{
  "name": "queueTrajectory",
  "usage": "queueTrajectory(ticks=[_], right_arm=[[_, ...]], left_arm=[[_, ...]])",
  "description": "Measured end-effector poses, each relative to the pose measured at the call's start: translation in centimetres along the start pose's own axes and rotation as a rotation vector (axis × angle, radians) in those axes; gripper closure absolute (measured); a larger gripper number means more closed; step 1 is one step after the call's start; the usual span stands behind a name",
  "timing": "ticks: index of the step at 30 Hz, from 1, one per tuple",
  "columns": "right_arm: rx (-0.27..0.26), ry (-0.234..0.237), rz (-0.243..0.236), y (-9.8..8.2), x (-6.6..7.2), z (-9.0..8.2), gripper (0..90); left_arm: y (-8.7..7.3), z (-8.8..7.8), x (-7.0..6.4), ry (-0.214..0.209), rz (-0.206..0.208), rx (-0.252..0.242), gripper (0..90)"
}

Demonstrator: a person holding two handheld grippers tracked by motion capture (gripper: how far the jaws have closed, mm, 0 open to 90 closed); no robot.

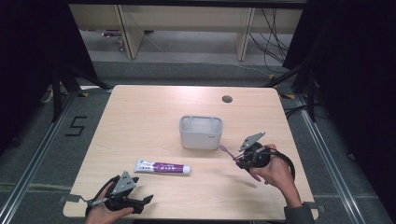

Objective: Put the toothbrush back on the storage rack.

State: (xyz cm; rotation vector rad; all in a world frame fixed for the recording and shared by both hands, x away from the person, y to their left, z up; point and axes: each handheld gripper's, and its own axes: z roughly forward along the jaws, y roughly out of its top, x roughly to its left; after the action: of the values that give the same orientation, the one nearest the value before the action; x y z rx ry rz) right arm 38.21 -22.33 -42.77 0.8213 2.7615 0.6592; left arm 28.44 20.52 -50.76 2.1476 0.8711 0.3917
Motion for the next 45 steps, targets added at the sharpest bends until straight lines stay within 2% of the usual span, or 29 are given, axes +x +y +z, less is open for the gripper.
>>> queueTrajectory(ticks=[3,4,5,6,7,8,9,10,11,14,17,18,19,20,21,22,24,25,26,27,28,29,30,31,33,34,36,41,45], right_arm=[[-0.009,0.006,0.009,-0.1,-0.1,-0.1,79.1],[-0.032,0.003,-0.001,-0.1,-0.3,-0.1,79.1],[-0.032,0.003,0.013,-0.1,-0.2,-0.2,79.1],[-0.041,0.005,-0.008,-0.2,-0.4,-0.1,79.1],[-0.042,0.01,0.034,-0.2,-0.3,-0.2,79.1],[-0.059,0.023,0.047,-0.3,-0.4,-0.2,79.1],[-0.073,0.034,0.021,-0.3,-0.6,-0.2,79.1],[-0.081,0.026,0.038,-0.4,-0.7,-0.3,79.1],[-0.092,0.042,0.033,-0.5,-0.8,-0.2,79.1],[-0.124,0.051,0.072,-0.7,-1.0,-0.4,79.1],[-0.171,0.047,0.077,-0.8,-1.1,-0.5,79.1],[-0.19,0.045,0.049,-0.8,-1.3,-0.5,79.2],[-0.198,0.056,0.078,-0.7,-1.1,-0.6,79.1],[-0.212,0.048,0.083,-0.7,-1.1,-0.7,79.2],[-0.212,0.063,0.075,-0.7,-1.2,-0.8,79.1],[-0.226,0.053,0.065,-0.7,-1.3,-0.8,79.1],[-0.241,0.039,0.091,-0.6,-1.1,-0.9,79.1],[-0.239,0.039,0.081,-0.6,-1.2,-1.2,79.1],[-0.26,0.03,0.087,-0.6,-1.2,-1.2,79.1],[-0.257,0.036,0.095,-0.6,-1.2,-1.4,79.1],[-0.279,0.019,0.075,-0.5,-1.3,-1.4,79.1],[-0.292,0.013,0.101,-0.5,-1.1,-1.5,79.1],[-0.288,0.013,0.097,-0.5,-1.2,-1.7,79.1],[-0.311,0.007,0.098,-0.4,-1.2,-1.7,79.1],[-0.306,0.013,0.094,-0.4,-1.2,-2.0,79.1],[-0.328,-0.007,0.074,-0.4,-1.4,-2.0,79.1],[-0.328,-0.001,0.095,-0.4,-1.4,-2.0,79.1],[-0.393,-0.033,0.112,-0.4,-1.8,-2.5,79.2],[-0.462,-0.08,0.132,-0.5,-2.0,-3.0,79.2]], left_arm=[[0.0,0.0,0.0,-0.003,-0.002,-0.003,16.3],[0.0,0.0,0.0,-0.005,0.0,-0.001,16.3],[0.0,0.0,0.0,-0.001,0.0,0.001,16.3],[0.0,0.0,0.0,-0.001,0.002,0.0,16.3],[0.0,0.0,0.0,-0.006,0.001,-0.007,16.3],[0.0,0.0,0.0,-0.006,0.002,0.0,16.3],[0.0,0.0,0.0,-0.004,-0.002,-0.002,16.3],[0.0,0.0,0.0,-0.005,0.0,-0.001,16.3],[0.0,0.0,0.0,-0.006,-0.001,-0.002,16.3],[0.0,0.0,0.0,-0.003,0.0,0.002,16.3],[0.0,0.0,0.1,0.002,0.01,0.004,16.3],[0.0,0.0,0.0,0.0,0.0,-0.001,16.3],[0.1,0.0,0.0,-0.003,0.001,0.005,16.3],[0.0,0.0,-0.1,-0.001,-0.002,0.001,16.3],[0.0,0.0,0.0,0.004,0.01,0.009,16.3],[0.1,0.0,0.0,0.005,0.007,0.01,16.3],[0.0,0.0,0.0,0.002,0.004,0.001,16.3],[0.0,0.0,-0.1,-0.002,-0.002,0.002,16.3],[0.0,0.0,-0.1,-0.001,-0.001,0.0,16.3],[0.0,0.0,-0.1,-0.001,0.0,0.0,16.3],[0.0,0.0,-0.1,-0.002,-0.002,0.003,16.3],[0.0,0.0,-0.1,-0.001,-0.003,0.003,16.3],[0.0,0.0,-0.1,-0.001,-0.003,0.004,16.3],[0.0,0.0,-0.1,-0.003,-0.004,0.003,16.3],[0.0,0.0,0.0,0.004,0.009,0.009,16.3],[0.0,0.0,-0.1,-0.002,-0.001,0.004,16.3],[0.0,0.0,-0.1,-0.001,-0.002,0.001,16.3],[0.0,0.0,-0.1,-0.003,-0.002,0.007,16.3],[0.0,0.0,0.0,-0.002,-0.001,0.005,16.3]])
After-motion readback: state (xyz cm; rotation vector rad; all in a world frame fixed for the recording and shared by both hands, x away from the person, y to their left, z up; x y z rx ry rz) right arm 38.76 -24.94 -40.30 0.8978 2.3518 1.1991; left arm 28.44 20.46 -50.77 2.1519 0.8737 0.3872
